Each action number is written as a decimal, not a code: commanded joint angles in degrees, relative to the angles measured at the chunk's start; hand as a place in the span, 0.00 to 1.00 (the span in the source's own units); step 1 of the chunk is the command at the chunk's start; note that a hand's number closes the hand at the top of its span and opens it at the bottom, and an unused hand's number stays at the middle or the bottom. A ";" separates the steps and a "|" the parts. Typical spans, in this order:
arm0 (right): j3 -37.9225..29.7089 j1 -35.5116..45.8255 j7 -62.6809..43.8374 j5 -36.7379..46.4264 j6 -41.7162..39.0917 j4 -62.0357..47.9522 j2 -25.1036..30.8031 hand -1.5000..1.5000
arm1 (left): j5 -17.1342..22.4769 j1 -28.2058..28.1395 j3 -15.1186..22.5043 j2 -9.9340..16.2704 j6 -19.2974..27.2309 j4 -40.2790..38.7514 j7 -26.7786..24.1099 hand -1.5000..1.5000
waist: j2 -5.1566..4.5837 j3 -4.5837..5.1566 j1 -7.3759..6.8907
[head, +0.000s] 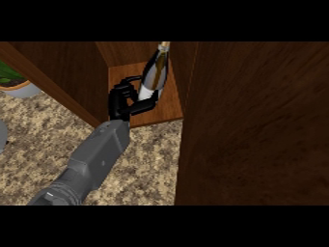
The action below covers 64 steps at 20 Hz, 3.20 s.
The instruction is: Pick up the wine, place it into the cabinet and close the cabinet
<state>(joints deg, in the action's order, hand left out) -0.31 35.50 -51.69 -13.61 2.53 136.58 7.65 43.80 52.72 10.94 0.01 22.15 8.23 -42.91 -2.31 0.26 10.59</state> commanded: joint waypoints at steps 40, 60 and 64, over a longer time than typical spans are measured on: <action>-2.73 -3.35 2.93 -3.02 -3.36 1.10 0.72 0.00 | -6.61 12.04 8.35 5.38 21.63 -8.22 10.04 1.00 | -1.98 -0.17 -0.54; -1.56 -2.71 2.16 -2.46 -3.25 0.94 0.24 0.00 | -8.17 10.51 9.58 9.06 15.09 -8.17 13.58 0.00 | -1.78 0.07 -1.06; -1.66 -2.64 3.61 -2.10 -3.48 0.63 -0.07 0.00 | -9.31 10.65 10.63 9.67 14.04 -8.17 12.01 0.00 | -1.61 -0.01 -2.03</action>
<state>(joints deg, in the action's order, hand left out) -2.07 32.95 -48.27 -15.30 -0.97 136.16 7.78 36.10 64.89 20.14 5.11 38.30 1.26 -29.26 -4.15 0.35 9.70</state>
